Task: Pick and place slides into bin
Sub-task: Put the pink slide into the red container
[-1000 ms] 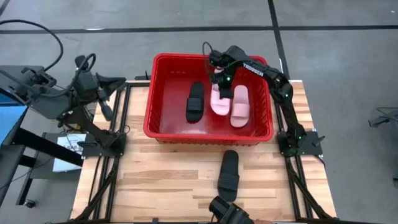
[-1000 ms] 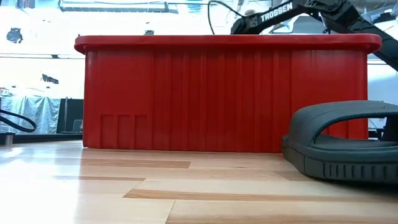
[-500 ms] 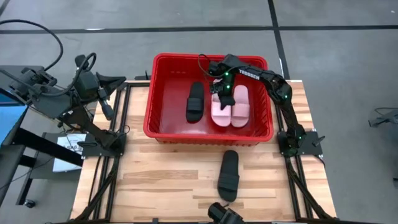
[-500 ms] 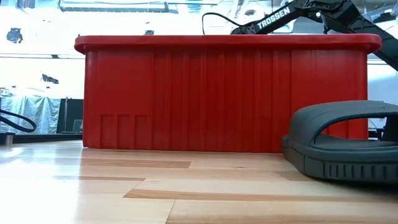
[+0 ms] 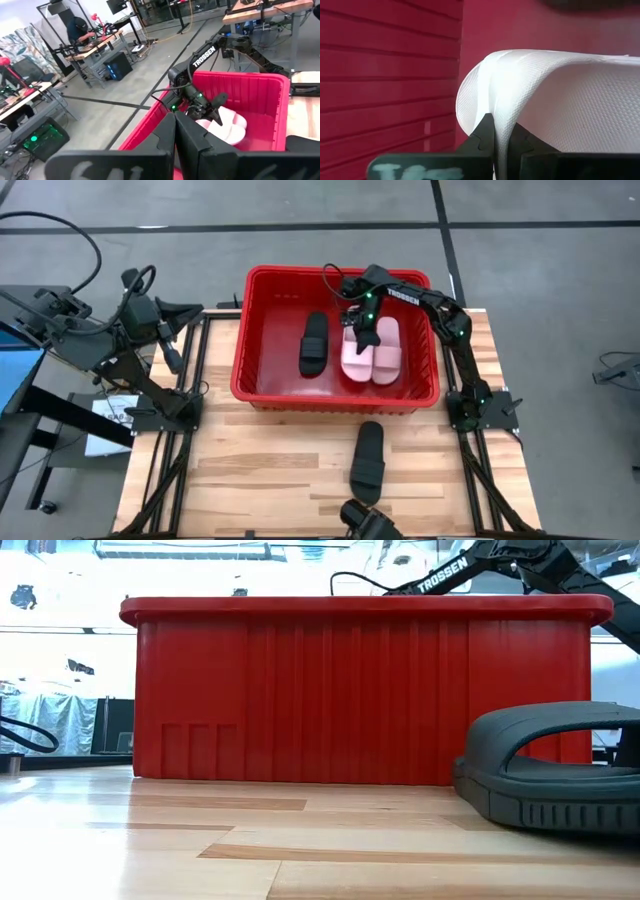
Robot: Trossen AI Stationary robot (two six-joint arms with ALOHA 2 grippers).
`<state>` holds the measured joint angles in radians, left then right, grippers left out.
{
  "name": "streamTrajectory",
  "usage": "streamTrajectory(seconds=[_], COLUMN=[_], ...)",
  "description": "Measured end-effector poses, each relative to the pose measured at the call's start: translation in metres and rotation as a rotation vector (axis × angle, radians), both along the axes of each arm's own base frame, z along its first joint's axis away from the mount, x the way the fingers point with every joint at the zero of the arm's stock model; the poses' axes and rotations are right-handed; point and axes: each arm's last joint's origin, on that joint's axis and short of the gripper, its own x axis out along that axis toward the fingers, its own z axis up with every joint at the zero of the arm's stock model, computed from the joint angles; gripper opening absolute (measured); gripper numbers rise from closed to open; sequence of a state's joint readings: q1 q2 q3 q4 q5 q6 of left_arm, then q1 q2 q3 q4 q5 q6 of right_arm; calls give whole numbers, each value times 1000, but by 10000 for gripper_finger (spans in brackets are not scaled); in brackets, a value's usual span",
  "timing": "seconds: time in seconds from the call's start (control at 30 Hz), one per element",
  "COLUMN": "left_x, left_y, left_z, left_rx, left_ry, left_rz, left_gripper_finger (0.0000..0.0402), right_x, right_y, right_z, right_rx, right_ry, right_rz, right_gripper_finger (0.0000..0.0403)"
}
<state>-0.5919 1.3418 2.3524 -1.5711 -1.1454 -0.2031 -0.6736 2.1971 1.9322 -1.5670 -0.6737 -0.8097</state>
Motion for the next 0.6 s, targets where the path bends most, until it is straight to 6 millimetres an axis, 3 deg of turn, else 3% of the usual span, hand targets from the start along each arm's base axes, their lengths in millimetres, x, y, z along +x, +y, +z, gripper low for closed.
streamTrajectory(seconds=[0.27,0.6], left_x=[3,5], left_y=[-2,-4], left_z=[-1,-2], left_rx=[-1,2], left_ry=[9,16], left_rz=[-9,-12], left_gripper_finger=[0,0], right_x=[-3,-2], right_y=[1,1], right_z=[-20,-23], right_rx=[18,5], right_ry=[12,4], right_rz=[-2,0], right_gripper_finger=[0,4])
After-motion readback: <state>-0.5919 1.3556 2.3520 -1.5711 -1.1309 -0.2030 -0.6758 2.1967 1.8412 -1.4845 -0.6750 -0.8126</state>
